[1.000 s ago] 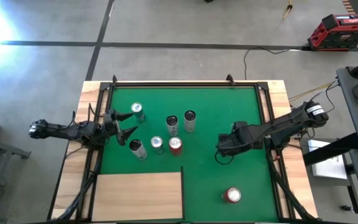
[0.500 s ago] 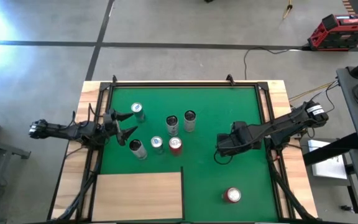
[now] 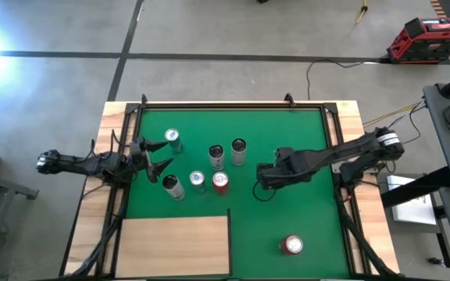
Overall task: Place canned beverage on shelf
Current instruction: Move the bottom white and yellow soda can to the center of the table
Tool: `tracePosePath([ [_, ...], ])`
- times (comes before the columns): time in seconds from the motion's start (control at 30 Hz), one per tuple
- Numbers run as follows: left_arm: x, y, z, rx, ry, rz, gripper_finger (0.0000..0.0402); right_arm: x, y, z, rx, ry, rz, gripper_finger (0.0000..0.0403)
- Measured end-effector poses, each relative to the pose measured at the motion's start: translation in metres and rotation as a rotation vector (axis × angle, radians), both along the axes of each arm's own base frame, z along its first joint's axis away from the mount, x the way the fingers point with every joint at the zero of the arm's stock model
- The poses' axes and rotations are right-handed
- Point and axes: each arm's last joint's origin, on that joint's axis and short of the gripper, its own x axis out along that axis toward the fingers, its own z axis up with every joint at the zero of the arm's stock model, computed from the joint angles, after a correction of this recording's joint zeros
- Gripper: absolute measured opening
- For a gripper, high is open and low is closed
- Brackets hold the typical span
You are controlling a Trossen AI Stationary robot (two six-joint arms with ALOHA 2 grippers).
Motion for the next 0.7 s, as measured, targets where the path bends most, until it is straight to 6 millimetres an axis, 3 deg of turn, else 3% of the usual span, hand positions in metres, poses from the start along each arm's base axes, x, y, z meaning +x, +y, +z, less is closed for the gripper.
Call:
tracePosePath([
  [0.37, 0.0, 0.0, 0.0, 0.0, -0.001, 0.0, 0.0355, 0.057, -0.006, 0.014, -0.019, 0.049, 0.149, 0.0241],
  [0.7, 0.0, 0.0, 0.0, 0.0, -0.001, 0.0, 0.0355, 0.098, -0.009, 0.007, -0.024, 0.062, 0.201, 0.0242],
])
